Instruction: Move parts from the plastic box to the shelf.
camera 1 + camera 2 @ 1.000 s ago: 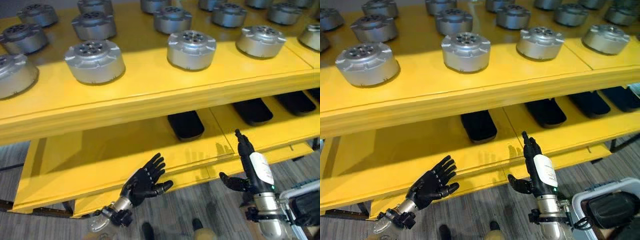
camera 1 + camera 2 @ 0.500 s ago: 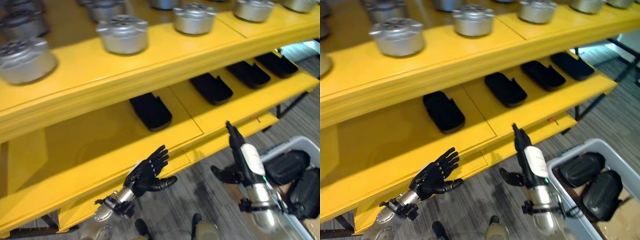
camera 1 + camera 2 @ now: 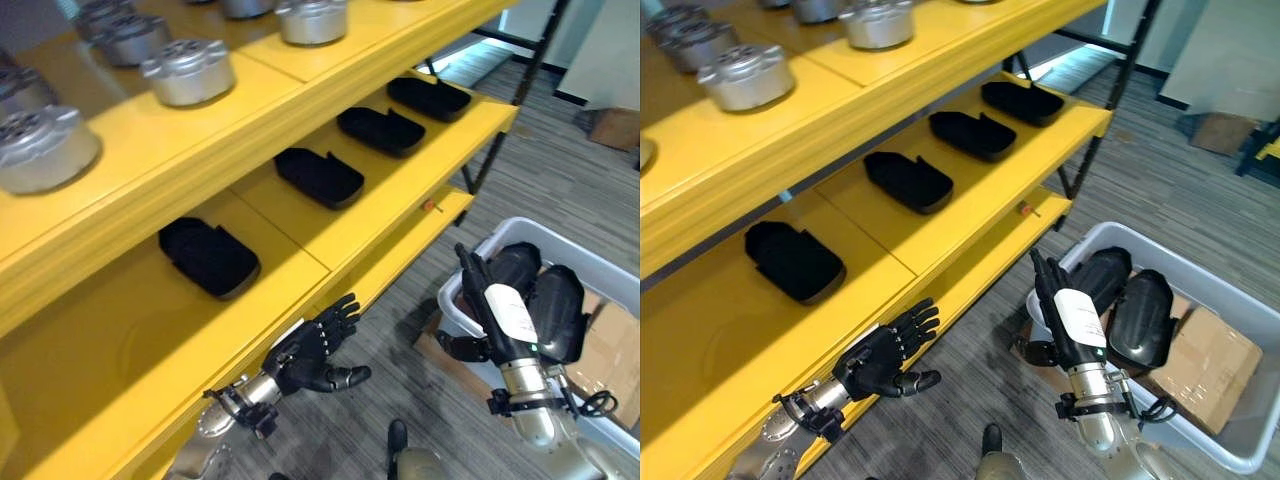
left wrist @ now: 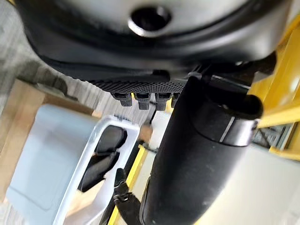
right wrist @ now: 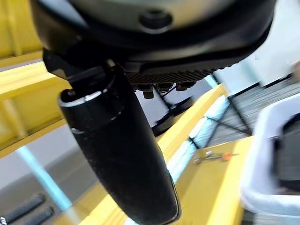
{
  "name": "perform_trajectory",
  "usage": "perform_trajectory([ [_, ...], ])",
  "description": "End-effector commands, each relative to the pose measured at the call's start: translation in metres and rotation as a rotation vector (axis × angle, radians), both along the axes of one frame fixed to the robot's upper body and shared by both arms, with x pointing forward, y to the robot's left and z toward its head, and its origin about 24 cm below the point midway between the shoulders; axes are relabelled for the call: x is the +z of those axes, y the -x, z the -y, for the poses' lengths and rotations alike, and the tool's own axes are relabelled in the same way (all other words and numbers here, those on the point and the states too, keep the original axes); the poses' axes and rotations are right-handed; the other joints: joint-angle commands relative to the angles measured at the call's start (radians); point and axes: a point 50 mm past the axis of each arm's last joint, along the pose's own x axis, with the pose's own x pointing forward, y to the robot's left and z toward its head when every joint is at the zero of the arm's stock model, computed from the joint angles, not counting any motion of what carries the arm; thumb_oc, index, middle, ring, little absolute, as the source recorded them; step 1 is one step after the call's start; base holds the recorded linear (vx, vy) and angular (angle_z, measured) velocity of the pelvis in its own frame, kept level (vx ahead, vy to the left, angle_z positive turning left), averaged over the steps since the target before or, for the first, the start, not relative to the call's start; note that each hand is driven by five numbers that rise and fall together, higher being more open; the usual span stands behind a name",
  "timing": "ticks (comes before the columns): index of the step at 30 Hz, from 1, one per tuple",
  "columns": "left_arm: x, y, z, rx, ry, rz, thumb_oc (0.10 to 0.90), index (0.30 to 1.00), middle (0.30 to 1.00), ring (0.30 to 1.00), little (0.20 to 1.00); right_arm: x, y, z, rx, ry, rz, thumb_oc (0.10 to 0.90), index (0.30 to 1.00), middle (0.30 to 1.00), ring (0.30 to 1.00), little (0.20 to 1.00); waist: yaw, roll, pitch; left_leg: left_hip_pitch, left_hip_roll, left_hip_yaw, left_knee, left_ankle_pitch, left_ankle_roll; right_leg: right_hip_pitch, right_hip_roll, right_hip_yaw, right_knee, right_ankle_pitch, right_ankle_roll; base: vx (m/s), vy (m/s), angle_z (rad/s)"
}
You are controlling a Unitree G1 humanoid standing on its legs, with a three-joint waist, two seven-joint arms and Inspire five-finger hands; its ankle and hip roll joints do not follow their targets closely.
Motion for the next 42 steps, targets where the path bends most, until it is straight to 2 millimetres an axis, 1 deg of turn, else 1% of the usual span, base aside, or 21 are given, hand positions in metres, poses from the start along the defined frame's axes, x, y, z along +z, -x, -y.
perform_trajectory([
  [1, 0.040, -0.015, -0.004, 0.008, 0.077, 0.242, 0.900, 1.000, 1.000, 1.000, 1.000, 0.037, -0.013, -0.003, 0.021, -0.041, 0.252, 0.900, 1.000, 1.000, 1.000, 1.000, 0.006, -0.088, -0.040, -0.128, -0.075, -0.102, 0.023, -0.087, -0.030, 0.154, 0.084, 0.051, -0.022, -0.166, -0.015, 0.02, -0.207, -0.61],
  [2, 0.040, -0.015, -0.004, 0.014, 0.081, 0.243, 0.900, 1.000, 1.000, 1.000, 1.000, 0.037, -0.013, -0.003, 0.026, -0.043, 0.247, 0.900, 1.000, 1.000, 1.000, 1.000, 0.008, -0.089, -0.040, -0.129, -0.073, -0.123, 0.025, -0.083, -0.034, 0.154, 0.088, 0.066, -0.022, -0.167, -0.017, 0.10, -0.184, -0.57],
  [3, 0.041, -0.015, -0.008, 0.054, 0.093, 0.243, 0.900, 1.000, 1.000, 1.000, 1.000, 0.035, -0.013, -0.005, 0.063, -0.045, 0.227, 0.900, 1.000, 1.000, 1.000, 1.000, 0.021, -0.093, -0.042, -0.136, -0.085, -0.229, 0.034, -0.079, -0.039, 0.153, 0.100, 0.132, -0.024, -0.167, -0.021, 0.09, -0.114, -0.77],
  [4, 0.041, -0.015, -0.008, 0.054, 0.093, 0.242, 0.900, 1.000, 1.000, 1.000, 1.000, 0.035, -0.013, -0.005, 0.064, -0.045, 0.226, 0.900, 1.000, 1.000, 1.000, 1.000, 0.022, -0.093, -0.042, -0.135, -0.084, -0.229, 0.036, -0.081, -0.039, 0.154, 0.100, 0.133, -0.024, -0.167, -0.021, 0.09, -0.119, -1.25],
  [5, 0.040, -0.014, -0.009, 0.063, 0.094, 0.237, 0.900, 1.000, 1.000, 1.000, 1.000, 0.034, -0.013, -0.006, 0.075, -0.045, 0.222, 0.900, 1.000, 1.000, 1.000, 1.000, 0.027, -0.094, -0.043, -0.137, -0.090, -0.260, 0.038, -0.084, -0.038, 0.154, 0.103, 0.152, -0.025, -0.167, -0.022, 0.04, -0.103, -1.75],
  [6, 0.038, -0.012, -0.014, 0.114, 0.085, 0.224, 0.900, 1.000, 1.000, 1.000, 1.000, 0.034, -0.014, -0.012, 0.135, -0.051, 0.215, 0.900, 1.000, 1.000, 1.000, 1.000, 0.052, -0.097, -0.047, -0.151, -0.122, -0.383, 0.036, -0.084, -0.021, 0.139, 0.114, 0.219, -0.025, -0.154, -0.030, 0.09, -0.142, -1.54],
  [7, 0.036, -0.009, -0.017, 0.131, 0.073, 0.216, 0.900, 1.000, 1.000, 1.000, 1.000, 0.034, -0.015, -0.016, 0.162, -0.058, 0.209, 0.900, 1.000, 1.000, 1.000, 1.000, 0.070, -0.099, -0.049, -0.153, -0.148, -0.467, 0.041, -0.100, -0.013, 0.139, 0.118, 0.258, -0.023, -0.155, -0.030, 0.11, -0.154, -1.38],
  [8, 0.033, -0.005, -0.019, 0.135, 0.061, 0.207, 0.900, 1.000, 1.000, 1.000, 1.000, 0.033, -0.016, -0.019, 0.178, -0.063, 0.204, 0.900, 1.000, 1.000, 1.000, 1.000, 0.086, -0.101, -0.050, -0.153, -0.176, -0.531, 0.055, -0.126, -0.001, 0.139, 0.120, 0.291, -0.020, -0.156, -0.031, 0.14, -0.107, -1.69],
  [10, 0.027, 0.001, -0.020, 0.124, 0.024, 0.181, 0.900, 1.000, 1.000, 1.000, 1.000, 0.033, -0.018, -0.022, 0.193, -0.073, 0.196, 0.900, 1.000, 1.000, 1.000, 1.000, 0.105, -0.097, -0.052, -0.156, -0.242, -0.595, 0.075, -0.174, 0.027, 0.132, 0.127, 0.328, -0.016, -0.151, -0.034, 0.12, -0.074, -2.19],
  [11, 0.026, 0.002, -0.021, 0.122, 0.016, 0.179, 0.900, 1.000, 1.000, 1.000, 1.000, 0.033, -0.019, -0.022, 0.194, -0.074, 0.194, 0.900, 1.000, 1.000, 1.000, 1.000, 0.106, -0.096, -0.051, -0.157, -0.249, -0.598, 0.080, -0.181, 0.031, 0.133, 0.128, 0.331, -0.017, -0.151, -0.033, 0.11, -0.055, -1.59],
  [14, 0.019, 0.005, -0.023, 0.099, -0.003, 0.156, 0.900, 1.000, 1.000, 1.000, 1.000, 0.026, -0.018, -0.024, 0.167, -0.085, 0.179, 0.900, 1.000, 1.000, 1.000, 1.000, 0.095, -0.061, -0.052, -0.153, -0.339, -0.547, 0.058, -0.209, 0.067, 0.130, 0.154, 0.330, -0.015, -0.153, -0.024, 0.16, -0.013, -1.08],
  [15, 0.017, 0.005, -0.023, 0.097, -0.011, 0.153, 0.900, 1.000, 1.000, 1.000, 1.000, 0.023, -0.018, -0.027, 0.163, -0.093, 0.172, 0.900, 1.000, 1.000, 1.000, 1.000, 0.097, -0.049, -0.052, -0.165, -0.370, -0.551, 0.032, -0.190, 0.076, 0.129, 0.167, 0.336, -0.011, -0.150, -0.020, 0.19, 0.019, -0.18],
  [17, 0.017, 0.006, -0.022, 0.102, -0.017, 0.159, 0.900, 1.000, 1.000, 1.000, 1.000, 0.023, -0.019, -0.031, 0.179, -0.096, 0.174, 0.900, 1.000, 1.000, 1.000, 1.000, 0.105, -0.047, -0.051, -0.175, -0.381, -0.586, 0.018, -0.176, 0.080, 0.128, 0.174, 0.354, -0.005, -0.153, -0.019, 0.14, 0.027, 0.49],
  [19, 0.018, 0.007, -0.024, 0.106, -0.025, 0.167, 0.900, 1.000, 1.000, 1.000, 1.000, 0.023, -0.020, -0.034, 0.195, -0.090, 0.177, 0.900, 1.000, 1.000, 1.000, 1.000, 0.113, -0.047, -0.051, -0.180, -0.386, -0.611, 0.018, -0.173, 0.083, 0.126, 0.174, 0.365, 0.002, -0.160, -0.019, 0.12, 0.040, -0.02],
  [23, 0.021, 0.006, -0.027, 0.114, -0.043, 0.181, 0.900, 1.000, 1.000, 1.000, 1.000, 0.027, -0.019, -0.038, 0.204, -0.099, 0.197, 0.900, 1.000, 1.000, 1.000, 1.000, 0.114, -0.046, -0.064, -0.150, -0.374, -0.599, -0.011, -0.181, 0.099, 0.120, 0.165, 0.336, 0.044, -0.192, -0.016, 0.18, 0.080, -0.17],
  [27, 0.023, 0.001, -0.025, 0.091, -0.056, 0.197, 0.900, 1.000, 1.000, 1.000, 1.000, 0.028, -0.024, -0.040, 0.194, -0.095, 0.214, 0.900, 1.000, 1.000, 1.000, 1.000, 0.113, -0.045, -0.063, -0.123, -0.360, -0.582, -0.013, -0.195, 0.117, 0.092, 0.160, 0.292, 0.146, -0.236, -0.020, 0.14, 0.074, 0.00],
  [31, 0.023, -0.002, -0.024, 0.092, -0.059, 0.194, 0.900, 1.000, 1.000, 1.000, 1.000, 0.030, -0.025, -0.041, 0.193, -0.083, 0.223, 0.900, 1.000, 1.000, 1.000, 1.000, 0.112, -0.050, -0.053, -0.106, -0.359, -0.578, -0.004, -0.213, 0.134, 0.048, 0.156, 0.265, 0.261, -0.238, -0.013, 0.12, 0.065, 0.03],
  [33, 0.021, -0.003, -0.025, 0.089, -0.066, 0.177, 0.900, 1.000, 1.000, 1.000, 1.000, 0.029, -0.025, -0.041, 0.185, -0.071, 0.223, 0.900, 1.000, 1.000, 1.000, 1.000, 0.113, -0.057, -0.045, -0.098, -0.365, -0.572, 0.009, -0.230, 0.152, 0.007, 0.149, 0.237, 0.377, -0.214, 0.003, 0.11, 0.060, 0.03],
  [37, 0.017, -0.001, -0.026, 0.086, -0.074, 0.158, 0.900, 1.000, 1.000, 1.000, 1.000, 0.030, -0.027, -0.042, 0.182, -0.055, 0.244, 0.900, 1.000, 1.000, 1.000, 1.000, 0.119, -0.050, -0.020, -0.072, -0.359, -0.570, 0.008, -0.237, 0.165, -0.109, 0.121, 0.204, 0.639, -0.165, 0.051, 0.05, 0.028, -0.13],
  [40, 0.015, 0.000, -0.029, 0.120, -0.095, 0.142, 0.900, 1.000, 1.000, 1.000, 1.000, 0.029, -0.030, -0.044, 0.194, -0.052, 0.256, 0.900, 1.000, 1.000, 1.000, 1.000, 0.132, -0.052, -0.013, -0.059, -0.349, -0.541, 0.008, -0.243, 0.160, -0.117, 0.050, 0.167, 0.572, -0.143, 0.067, 0.08, -0.073, -0.29],
  [42, 0.016, -0.001, -0.033, 0.137, -0.101, 0.142, 0.900, 1.000, 1.000, 1.000, 1.000, 0.032, -0.031, -0.044, 0.207, -0.044, 0.259, 0.900, 1.000, 1.000, 1.000, 1.000, 0.133, -0.057, -0.009, -0.037, -0.333, -0.524, 0.002, -0.255, 0.145, -0.091, -0.001, 0.163, 0.373, -0.115, 0.068, 0.11, -0.176, -0.26],
])
